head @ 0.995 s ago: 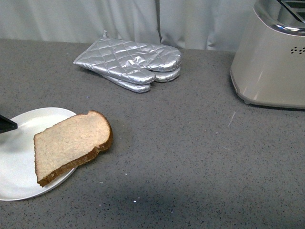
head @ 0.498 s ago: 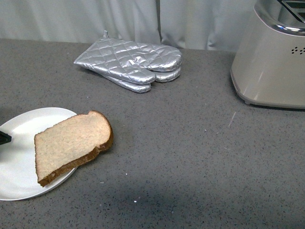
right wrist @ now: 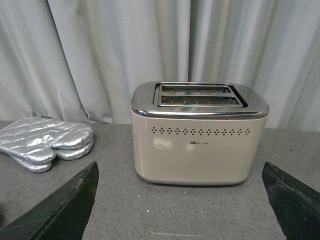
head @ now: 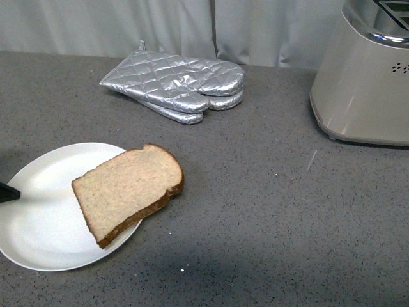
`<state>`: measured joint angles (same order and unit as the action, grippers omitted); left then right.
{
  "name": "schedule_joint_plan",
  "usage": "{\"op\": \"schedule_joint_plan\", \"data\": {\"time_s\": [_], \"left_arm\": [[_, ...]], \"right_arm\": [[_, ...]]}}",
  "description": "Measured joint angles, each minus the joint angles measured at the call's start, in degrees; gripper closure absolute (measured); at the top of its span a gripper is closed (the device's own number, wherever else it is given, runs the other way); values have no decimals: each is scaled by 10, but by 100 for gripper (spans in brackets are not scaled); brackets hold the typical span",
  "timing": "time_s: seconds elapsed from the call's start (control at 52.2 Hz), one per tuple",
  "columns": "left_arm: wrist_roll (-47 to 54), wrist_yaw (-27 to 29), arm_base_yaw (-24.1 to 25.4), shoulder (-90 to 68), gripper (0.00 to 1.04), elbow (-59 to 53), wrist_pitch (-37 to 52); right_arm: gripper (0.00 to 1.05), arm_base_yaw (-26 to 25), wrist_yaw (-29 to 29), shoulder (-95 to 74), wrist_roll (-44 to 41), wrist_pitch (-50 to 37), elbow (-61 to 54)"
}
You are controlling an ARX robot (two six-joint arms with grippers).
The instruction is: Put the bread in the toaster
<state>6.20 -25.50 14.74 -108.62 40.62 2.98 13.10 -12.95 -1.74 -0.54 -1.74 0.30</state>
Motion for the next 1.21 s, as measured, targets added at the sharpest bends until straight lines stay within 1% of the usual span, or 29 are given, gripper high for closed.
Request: {"op": "schedule_joint_plan", "data": {"time_s": [0.077,0.172,0.325,0.345,0.44,0.574,0.747,0.881,1.206], "left_arm": [[-20,-4,-19,19,101,-5,2],[-54,-15,-59,44,101,-11,16],[-122,-10,-138,57,101,-16,52],[-135,-9,-155,57,101,-17,59],[-163,-1,-194,52,101,-17,80],[-219,22,-278,2,101,3,124],[-246,37,-332,-45,101,40,128],[-278,47,-384,-86,101,99,127],[-339,90,-448,-175,101,228,101]], "right_arm": [[9,0,0,0,0,0,0],[9,0,0,0,0,0,0],[9,0,0,0,0,0,0],[9,0,0,0,0,0,0],[9,0,0,0,0,0,0],[9,0,0,0,0,0,0],[9,0,0,0,0,0,0],[9,0,0,0,0,0,0],[9,0,0,0,0,0,0]]}}
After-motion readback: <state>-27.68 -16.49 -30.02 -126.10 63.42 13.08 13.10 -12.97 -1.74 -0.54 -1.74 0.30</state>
